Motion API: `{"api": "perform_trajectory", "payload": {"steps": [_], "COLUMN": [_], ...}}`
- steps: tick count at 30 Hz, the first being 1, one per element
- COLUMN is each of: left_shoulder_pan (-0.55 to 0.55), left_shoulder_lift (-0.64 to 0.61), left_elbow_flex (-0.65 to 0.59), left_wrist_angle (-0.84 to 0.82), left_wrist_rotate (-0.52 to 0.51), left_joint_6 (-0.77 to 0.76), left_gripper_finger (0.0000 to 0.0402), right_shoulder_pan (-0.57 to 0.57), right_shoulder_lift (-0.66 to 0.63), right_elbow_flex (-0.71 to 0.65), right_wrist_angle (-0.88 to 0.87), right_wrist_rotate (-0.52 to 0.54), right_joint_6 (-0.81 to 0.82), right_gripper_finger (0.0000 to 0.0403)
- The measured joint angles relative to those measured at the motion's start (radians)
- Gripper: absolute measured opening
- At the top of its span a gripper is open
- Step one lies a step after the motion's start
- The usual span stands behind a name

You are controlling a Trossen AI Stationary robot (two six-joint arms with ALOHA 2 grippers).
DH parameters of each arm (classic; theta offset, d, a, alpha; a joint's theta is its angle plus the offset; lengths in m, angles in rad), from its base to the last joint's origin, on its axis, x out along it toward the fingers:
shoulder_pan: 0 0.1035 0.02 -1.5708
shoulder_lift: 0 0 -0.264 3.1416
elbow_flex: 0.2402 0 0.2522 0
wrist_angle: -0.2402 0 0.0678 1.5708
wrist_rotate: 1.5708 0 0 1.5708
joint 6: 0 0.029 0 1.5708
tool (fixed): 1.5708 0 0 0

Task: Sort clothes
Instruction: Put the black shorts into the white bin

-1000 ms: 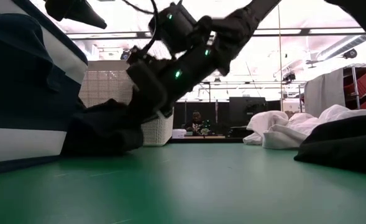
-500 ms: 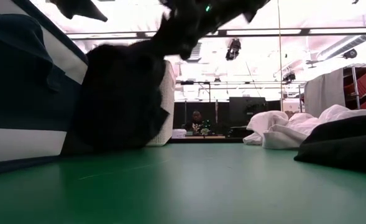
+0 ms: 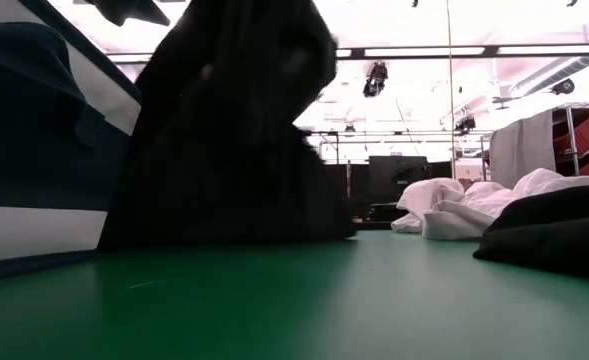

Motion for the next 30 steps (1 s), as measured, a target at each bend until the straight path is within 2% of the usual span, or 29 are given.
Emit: {"api": "perform_trajectory", "payload": {"steps": [5, 10, 15, 22, 28, 30], "left_shoulder_pan": [0.000, 0.000, 0.000, 0.000, -0.001, -0.004], "left_shoulder_lift": [0.000, -0.001, -0.002, -0.002, -0.002, -0.002], "left_elbow_flex": [0.000, 0.000, 0.000, 0.000, 0.000, 0.000], "left_wrist_angle": [0.006, 0.015, 0.015, 0.000, 0.001, 0.001], "left_wrist_rotate": [-0.002, -0.105, -0.120, -0.116, -0.057, -0.002], "left_joint_6": [0.000, 0.000, 0.000, 0.000, 0.000, 0.000], "left_gripper_finger": [0.0117, 0.0117, 0.0117, 0.0117, 0.0117, 0.0117], "right_shoulder_pan": [0.003, 0.003, 0.003, 0.000, -0.028, -0.045], "right_shoulder_lift": [-0.063, -0.080, -0.069, -0.044, 0.033, 0.082], "right_elbow_flex": [0.053, 0.138, 0.259, 0.430, 0.639, 0.730], "right_wrist_angle": [0.001, -0.004, -0.022, -0.035, -0.010, -0.010], "right_wrist_rotate": [0.004, 0.055, 0.059, 0.108, 0.108, 0.108], "right_joint_6": [-0.061, -0.139, -0.199, -0.344, -0.469, -0.503], "right_gripper_finger": [0.0013, 0.0013, 0.0013, 0.0013, 0.0012, 0.0012]}}
